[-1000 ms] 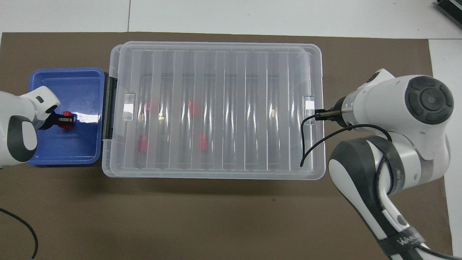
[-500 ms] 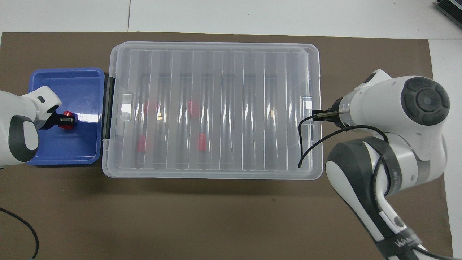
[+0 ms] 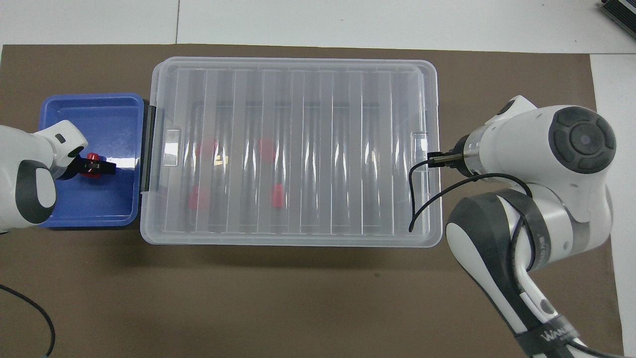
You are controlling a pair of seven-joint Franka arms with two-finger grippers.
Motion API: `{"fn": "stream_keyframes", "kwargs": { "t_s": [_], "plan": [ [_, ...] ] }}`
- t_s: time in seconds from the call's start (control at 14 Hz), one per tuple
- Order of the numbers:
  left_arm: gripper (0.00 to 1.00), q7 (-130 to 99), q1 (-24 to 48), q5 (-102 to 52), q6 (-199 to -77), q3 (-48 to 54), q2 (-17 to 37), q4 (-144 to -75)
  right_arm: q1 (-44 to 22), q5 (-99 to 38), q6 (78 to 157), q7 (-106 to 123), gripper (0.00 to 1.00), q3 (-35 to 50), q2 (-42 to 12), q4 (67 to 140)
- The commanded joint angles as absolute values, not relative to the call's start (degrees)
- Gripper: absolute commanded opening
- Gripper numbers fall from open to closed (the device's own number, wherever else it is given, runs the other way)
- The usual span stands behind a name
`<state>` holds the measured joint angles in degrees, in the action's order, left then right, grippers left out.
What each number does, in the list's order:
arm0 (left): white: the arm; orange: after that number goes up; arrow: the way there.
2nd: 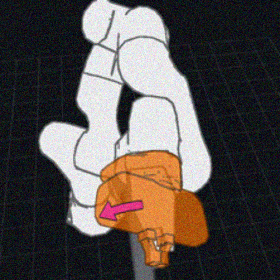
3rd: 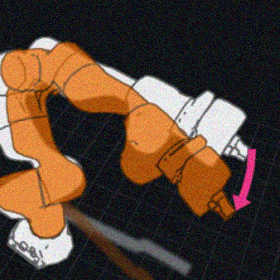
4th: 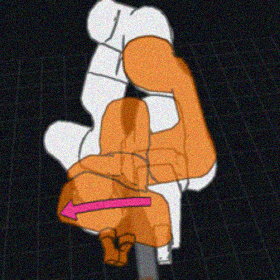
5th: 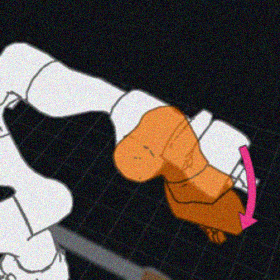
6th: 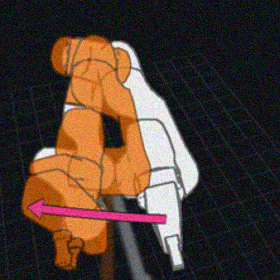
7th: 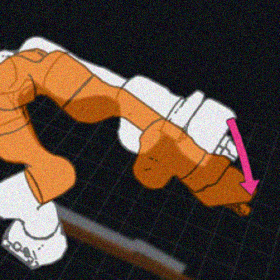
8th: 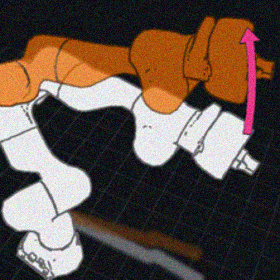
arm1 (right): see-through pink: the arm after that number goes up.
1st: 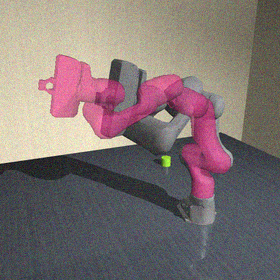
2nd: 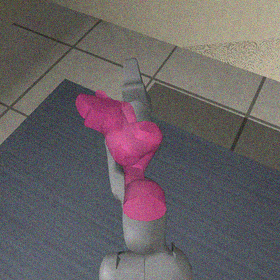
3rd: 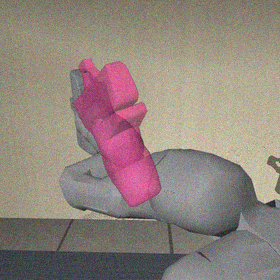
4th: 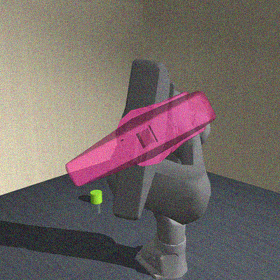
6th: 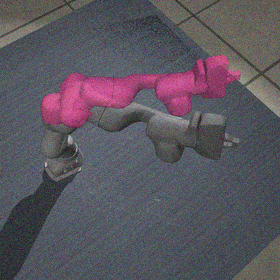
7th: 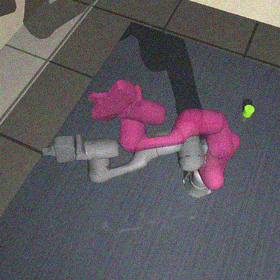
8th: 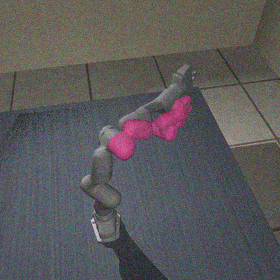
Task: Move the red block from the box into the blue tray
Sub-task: 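Slide the lid shut with the right gripper while the left gripper lowers the block, then release the red block in the tray and withdraw both grippers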
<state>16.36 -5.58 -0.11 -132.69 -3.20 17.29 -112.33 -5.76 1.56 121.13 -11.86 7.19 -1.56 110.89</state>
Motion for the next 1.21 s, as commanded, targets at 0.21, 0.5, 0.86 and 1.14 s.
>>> {"fn": "stream_keyframes", "kwargs": {
  "t_s": [0.21,0.5,0.86,1.14],
  "plan": [
    [1.0,15.4,-4.7,-0.9,-99.9,-3.1,10.4,-92.9,0.0,0.8,114.5,-16.8,0.97,7.5,3.3,111.0],
    [1.0,15.2,-3.6,-0.7,-93.7,-2.7,0.8,-92.6,0.5,0.8,107.3,-16.8,0.99,6.2,4.7,106.6],
    [1.0,15.3,-3.4,-0.7,-93.6,-2.7,-0.4,-94.0,0.9,0.8,95.1,-16.8,1.0,6.1,1.7,93.0],
    [1.0,14.3,1.1,0.9,-94.2,-2.8,0.4,-93.3,1.2,1.0,90.8,-16.7,1.0,6.1,0.7,88.9]
  ]
}}
